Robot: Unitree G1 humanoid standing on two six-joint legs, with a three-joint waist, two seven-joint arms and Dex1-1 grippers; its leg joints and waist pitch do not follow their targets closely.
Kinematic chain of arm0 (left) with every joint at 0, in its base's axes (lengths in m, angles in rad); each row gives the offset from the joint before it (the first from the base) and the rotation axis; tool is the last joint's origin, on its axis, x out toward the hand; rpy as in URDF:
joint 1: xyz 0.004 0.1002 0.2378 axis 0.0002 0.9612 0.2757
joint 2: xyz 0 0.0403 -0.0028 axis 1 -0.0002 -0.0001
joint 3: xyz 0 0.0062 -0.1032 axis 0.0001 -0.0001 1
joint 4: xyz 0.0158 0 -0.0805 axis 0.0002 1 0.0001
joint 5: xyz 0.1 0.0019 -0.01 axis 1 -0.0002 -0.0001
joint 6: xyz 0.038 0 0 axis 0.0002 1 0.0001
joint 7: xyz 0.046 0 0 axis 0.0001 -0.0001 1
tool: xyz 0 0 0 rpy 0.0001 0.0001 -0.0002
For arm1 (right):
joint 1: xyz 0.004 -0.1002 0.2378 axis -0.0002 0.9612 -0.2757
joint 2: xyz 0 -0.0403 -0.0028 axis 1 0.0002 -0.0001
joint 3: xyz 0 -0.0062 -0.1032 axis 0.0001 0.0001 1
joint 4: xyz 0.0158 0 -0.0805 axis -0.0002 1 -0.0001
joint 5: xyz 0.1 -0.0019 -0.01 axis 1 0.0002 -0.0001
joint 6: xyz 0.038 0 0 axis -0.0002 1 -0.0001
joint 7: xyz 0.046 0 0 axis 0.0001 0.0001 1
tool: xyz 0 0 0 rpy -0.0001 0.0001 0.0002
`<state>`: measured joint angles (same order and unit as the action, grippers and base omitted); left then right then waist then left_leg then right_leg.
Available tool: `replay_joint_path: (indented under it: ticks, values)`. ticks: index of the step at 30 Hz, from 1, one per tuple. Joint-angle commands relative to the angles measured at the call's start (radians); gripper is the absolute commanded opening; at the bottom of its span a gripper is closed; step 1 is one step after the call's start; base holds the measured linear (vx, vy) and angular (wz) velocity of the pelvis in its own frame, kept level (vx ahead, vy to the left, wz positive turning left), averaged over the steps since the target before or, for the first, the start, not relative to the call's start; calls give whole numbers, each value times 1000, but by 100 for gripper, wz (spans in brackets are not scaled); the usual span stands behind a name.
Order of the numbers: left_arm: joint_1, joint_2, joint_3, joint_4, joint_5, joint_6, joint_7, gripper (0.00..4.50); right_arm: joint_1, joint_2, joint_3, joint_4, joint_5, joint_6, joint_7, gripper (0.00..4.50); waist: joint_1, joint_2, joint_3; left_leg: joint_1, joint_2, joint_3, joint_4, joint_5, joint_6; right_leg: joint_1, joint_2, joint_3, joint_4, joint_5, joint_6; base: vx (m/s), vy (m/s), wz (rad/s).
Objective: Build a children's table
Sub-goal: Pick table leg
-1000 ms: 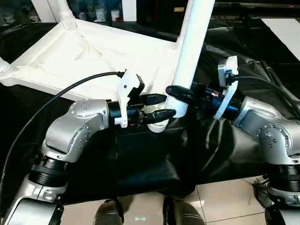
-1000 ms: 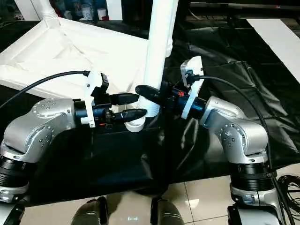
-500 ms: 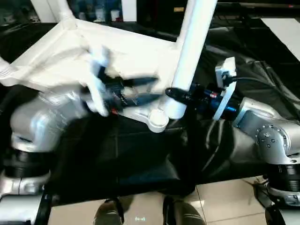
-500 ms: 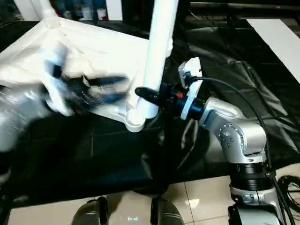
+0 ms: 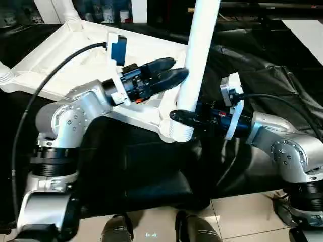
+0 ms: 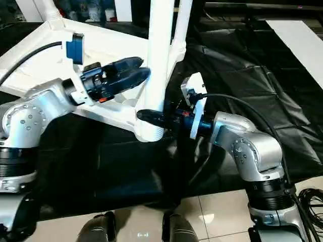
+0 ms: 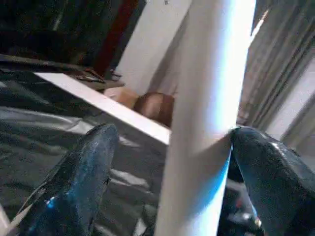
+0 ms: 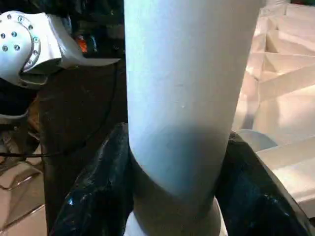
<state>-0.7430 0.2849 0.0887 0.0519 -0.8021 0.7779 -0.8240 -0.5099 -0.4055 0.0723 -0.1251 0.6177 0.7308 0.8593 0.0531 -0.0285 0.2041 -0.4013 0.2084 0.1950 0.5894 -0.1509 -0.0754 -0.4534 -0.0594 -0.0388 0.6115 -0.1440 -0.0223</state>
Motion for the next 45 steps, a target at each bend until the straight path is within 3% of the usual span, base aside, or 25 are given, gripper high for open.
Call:
replay_joint_path:
  ticks: [1,4,9,11,17,33,34,45]
  values:
    - [-8,-16,39,-34,-77,36,-9,416,5,-11,14,-41,1,-7,21,187,4,2,-110,22,5,-4,-51,-118,42,77,-54,41,-59,-187,-227,0,0,0]
    - [1,-13,45,-59,-111,66,-34,416,5,-17,16,-34,-3,-8,25,187,5,2,-108,22,5,-5,-52,-120,46,77,-53,41,-60,-195,-221,0,0,0]
    - [19,12,-2,-83,-68,64,-51,416,0,-19,16,-29,-5,-6,29,187,4,1,-106,23,7,-5,-54,-121,44,74,-53,41,-63,-227,-197,0,0,0]
    - [10,-3,-9,-45,-26,43,5,386,-2,-23,22,-26,-8,-6,35,187,4,2,-107,23,7,-5,-54,-121,43,74,-53,41,-63,-224,-195,0,0,0]
    - [3,0,-23,-34,-3,26,9,333,-1,-35,38,-26,-16,-7,47,187,5,0,-108,23,6,-5,-53,-101,49,76,-52,42,-60,-191,-197,0,0,0]
    - [-6,-42,40,-38,-77,24,15,233,-3,-38,40,-16,-32,-19,46,187,4,-2,-104,22,6,-5,-53,-119,50,75,-53,41,-64,-216,-202,0,0,0]
    - [-6,-44,42,-39,-81,25,17,210,-4,-37,40,-16,-35,-21,46,187,4,-2,-104,22,6,-5,-53,-121,51,74,-53,41,-65,-220,-200,0,0,0]
    - [10,-48,32,-75,-105,46,11,185,-15,-33,42,2,-61,-50,38,187,2,-3,-104,22,6,-5,-53,-118,52,73,-53,41,-65,-232,-191,0,0,0]
